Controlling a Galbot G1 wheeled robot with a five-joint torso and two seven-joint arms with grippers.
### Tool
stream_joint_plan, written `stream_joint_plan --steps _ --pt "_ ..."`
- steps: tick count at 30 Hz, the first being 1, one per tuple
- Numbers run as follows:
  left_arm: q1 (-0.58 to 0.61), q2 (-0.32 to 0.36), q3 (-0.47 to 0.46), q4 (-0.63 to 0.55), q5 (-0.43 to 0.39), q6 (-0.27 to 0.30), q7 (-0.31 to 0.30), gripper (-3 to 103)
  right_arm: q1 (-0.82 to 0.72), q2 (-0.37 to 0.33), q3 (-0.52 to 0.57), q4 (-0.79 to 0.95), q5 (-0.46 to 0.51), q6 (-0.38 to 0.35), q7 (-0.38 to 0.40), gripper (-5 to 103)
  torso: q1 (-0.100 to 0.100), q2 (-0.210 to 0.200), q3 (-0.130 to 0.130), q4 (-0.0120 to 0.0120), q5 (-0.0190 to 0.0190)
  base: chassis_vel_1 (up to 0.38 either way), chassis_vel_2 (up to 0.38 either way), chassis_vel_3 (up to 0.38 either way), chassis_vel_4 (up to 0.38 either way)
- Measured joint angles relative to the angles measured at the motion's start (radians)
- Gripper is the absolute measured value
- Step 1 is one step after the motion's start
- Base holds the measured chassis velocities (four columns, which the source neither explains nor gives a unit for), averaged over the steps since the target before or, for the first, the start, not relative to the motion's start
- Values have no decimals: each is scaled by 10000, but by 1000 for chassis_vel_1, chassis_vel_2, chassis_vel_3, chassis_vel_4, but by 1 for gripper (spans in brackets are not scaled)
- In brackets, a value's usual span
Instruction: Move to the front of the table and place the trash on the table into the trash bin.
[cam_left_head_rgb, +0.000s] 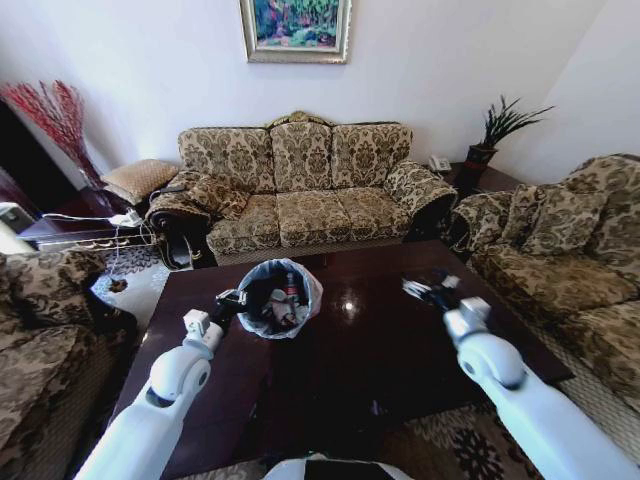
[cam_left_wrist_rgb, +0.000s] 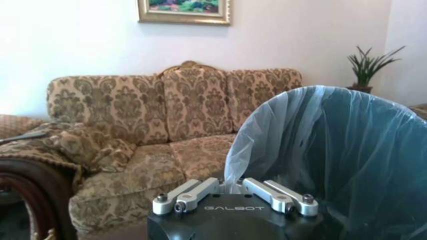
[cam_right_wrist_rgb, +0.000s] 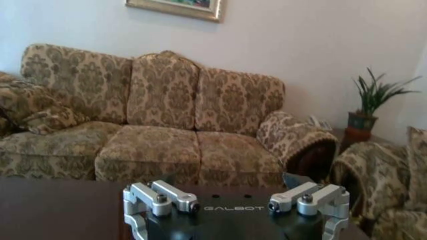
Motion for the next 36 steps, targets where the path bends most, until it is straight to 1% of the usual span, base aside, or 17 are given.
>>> stream_joint_plan --steps 5,11,15,25,31,33,36 --pt "-23 46 21 -103 7 182 -48 0 -653 488 415 47 -262 301 -260 100 0 0 0 4 -3 0 0 0 0" --pt "55 31 43 -241 17 248 -49 0 -735 661 413 169 -348 374 -301 100 1 0 0 5 -5 -70 -70 91 61" --pt "88 61 -12 -306 16 248 -49 0 -730 723 308 259 -418 378 -300 100 2 0 1 4 -5 -138 -152 194 177" --pt "227 -22 10 -470 66 249 -37 0 -756 756 52 408 -573 400 -279 100 2 0 2 1 -3 -236 -242 305 300" --pt "271 -30 8 -496 92 247 -32 0 -711 765 -85 426 -622 440 -274 100 2 0 1 4 -5 -276 -291 399 398" --pt "304 -50 8 -511 112 228 -26 0 -665 790 -181 425 -696 485 -269 100 1 0 1 1 0 -287 -314 407 438" --pt "336 -77 24 -513 153 176 -25 0 -641 819 -254 421 -749 495 -268 100 1 0 0 7 -7 -295 -293 413 440"
